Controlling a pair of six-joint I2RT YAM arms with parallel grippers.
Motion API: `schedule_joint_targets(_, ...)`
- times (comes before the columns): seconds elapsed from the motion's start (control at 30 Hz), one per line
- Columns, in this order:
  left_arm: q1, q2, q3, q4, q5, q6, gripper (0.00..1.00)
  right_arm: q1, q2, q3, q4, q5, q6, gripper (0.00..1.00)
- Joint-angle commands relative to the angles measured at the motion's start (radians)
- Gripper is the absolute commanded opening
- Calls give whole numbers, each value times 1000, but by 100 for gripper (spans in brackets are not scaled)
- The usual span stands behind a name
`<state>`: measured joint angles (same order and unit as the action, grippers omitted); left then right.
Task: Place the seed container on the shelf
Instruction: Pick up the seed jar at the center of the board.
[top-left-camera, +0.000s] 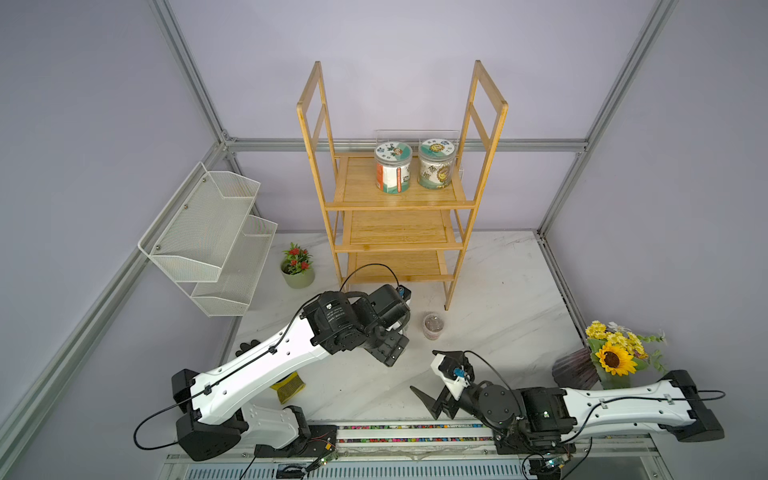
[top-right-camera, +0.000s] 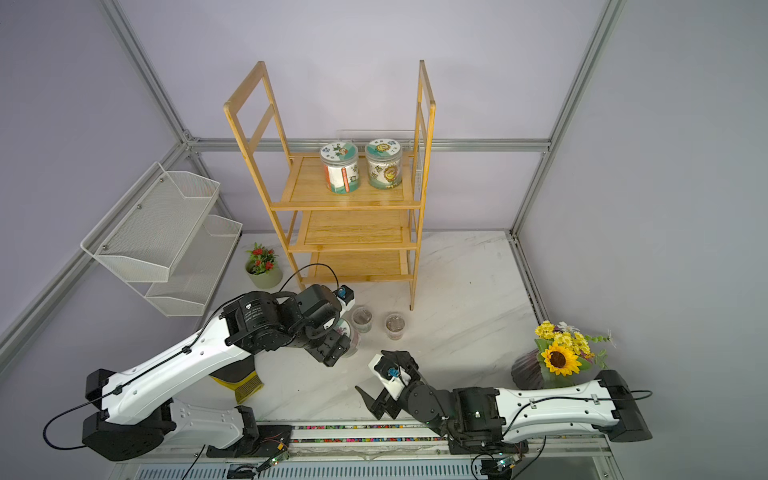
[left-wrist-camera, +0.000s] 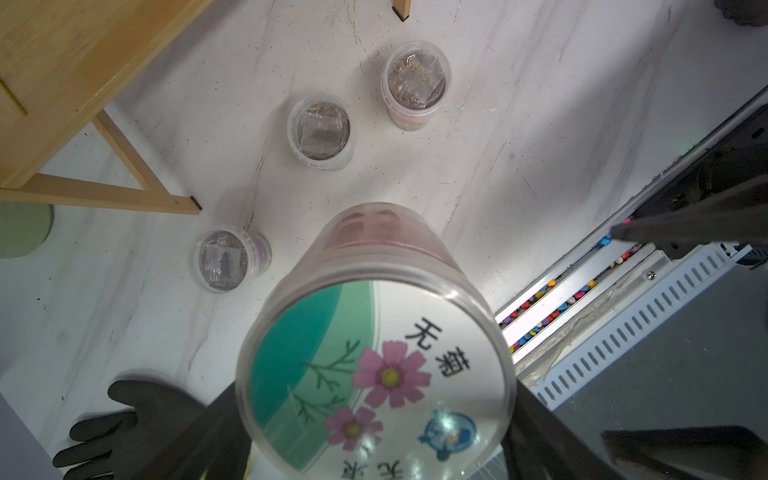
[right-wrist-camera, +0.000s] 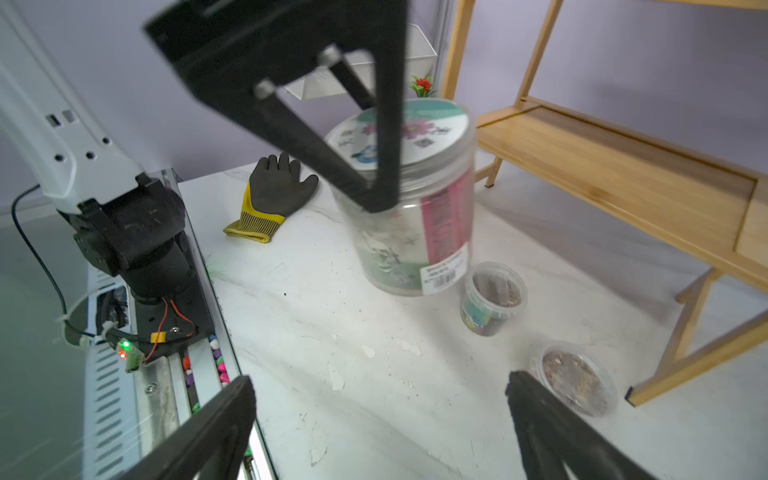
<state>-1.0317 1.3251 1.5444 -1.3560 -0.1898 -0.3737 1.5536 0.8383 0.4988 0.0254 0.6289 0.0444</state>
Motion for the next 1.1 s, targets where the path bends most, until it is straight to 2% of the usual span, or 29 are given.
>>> schedule_joint_targets(0.0,12,-7,29,15,18,1,59,11,37,-48,351,88,-165,97)
schedule_joint_targets(0.13,18,-2,28,18,35,-1,59,9,66,-111,548,111,-226,97)
schedule_joint_targets(0.4,23,12,26,39,61,-1,60,4,135,-130,709,100,-280,97)
schedule_joint_targets(1.07,25,37,54,58,120,13,61,-122,234,-118,778,-13,-232,97)
